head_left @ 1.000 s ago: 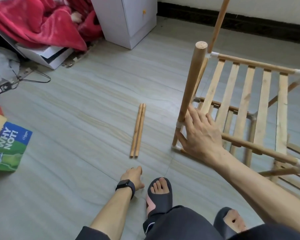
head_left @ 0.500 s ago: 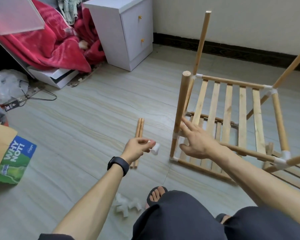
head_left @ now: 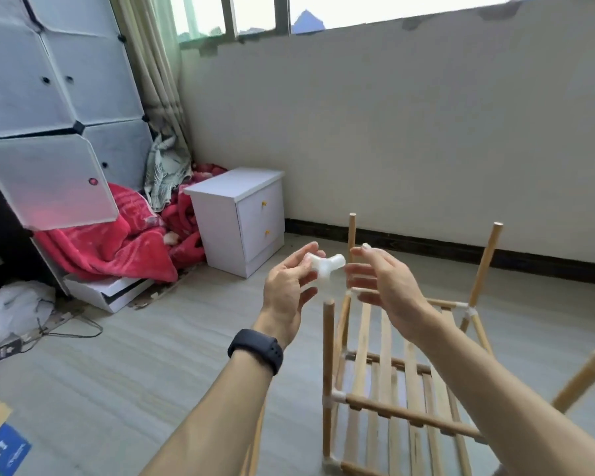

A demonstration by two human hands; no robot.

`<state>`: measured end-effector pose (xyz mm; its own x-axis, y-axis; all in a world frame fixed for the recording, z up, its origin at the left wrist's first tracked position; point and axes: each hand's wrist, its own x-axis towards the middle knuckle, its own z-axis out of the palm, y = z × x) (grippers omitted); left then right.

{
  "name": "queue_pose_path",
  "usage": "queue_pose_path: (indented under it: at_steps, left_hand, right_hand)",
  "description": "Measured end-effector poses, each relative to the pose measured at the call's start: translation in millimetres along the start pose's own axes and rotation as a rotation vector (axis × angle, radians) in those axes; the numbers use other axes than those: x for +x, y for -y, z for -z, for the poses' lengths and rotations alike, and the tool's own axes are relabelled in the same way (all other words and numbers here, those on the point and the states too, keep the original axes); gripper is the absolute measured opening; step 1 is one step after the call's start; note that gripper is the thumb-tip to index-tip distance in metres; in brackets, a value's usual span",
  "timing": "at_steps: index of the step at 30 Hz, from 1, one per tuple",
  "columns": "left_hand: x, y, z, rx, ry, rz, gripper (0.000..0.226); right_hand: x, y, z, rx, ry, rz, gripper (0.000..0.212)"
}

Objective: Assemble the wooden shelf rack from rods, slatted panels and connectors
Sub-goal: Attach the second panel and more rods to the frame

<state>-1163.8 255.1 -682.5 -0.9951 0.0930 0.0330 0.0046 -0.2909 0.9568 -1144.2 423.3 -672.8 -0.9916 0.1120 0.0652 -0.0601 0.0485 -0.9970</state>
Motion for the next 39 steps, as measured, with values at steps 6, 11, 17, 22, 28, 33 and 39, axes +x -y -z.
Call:
queue_pose_path:
  at_steps: [6, 11, 17, 22, 28, 33, 39]
  left_hand:
    - [-13, 14, -21, 0.081, 0.013, -0.074, 0.029]
    - [-13, 20, -15, 0.103, -0.001, -0.084, 0.031]
    - [-10, 27, -9, 0.074, 0.017, -0.042, 0.034]
    - [-11, 31, -7, 0.160, 0.020, -0.060, 0.030]
    - [-14, 33, 7, 0.226, 0.057, -0.064, 0.032]
    - [-11, 38, 10, 0.191, 0.076, -0.037, 0.026]
    - [-16, 37, 3, 0.203, 0.067, -0.061, 0.039]
  right_hand:
    - [-34, -22, 3, 0.086, 0.005, 0.034, 0.022]
    - [-39, -32, -1, 0.078, 0.013, 0.053, 0.019]
    - [-37, -33, -7, 0.166, -0.030, 0.089, 0.020]
    - [-38, -33, -8, 0.103, -0.023, 0.167, 0.021]
    - [-41, -36, -4, 0.027, -0.007, 0.213, 0.021]
    - [-41, -39, -7, -0.006, -0.011, 0.231, 0.019]
    - [-40, -43, -13, -0.014, -0.035, 0.217, 0.011]
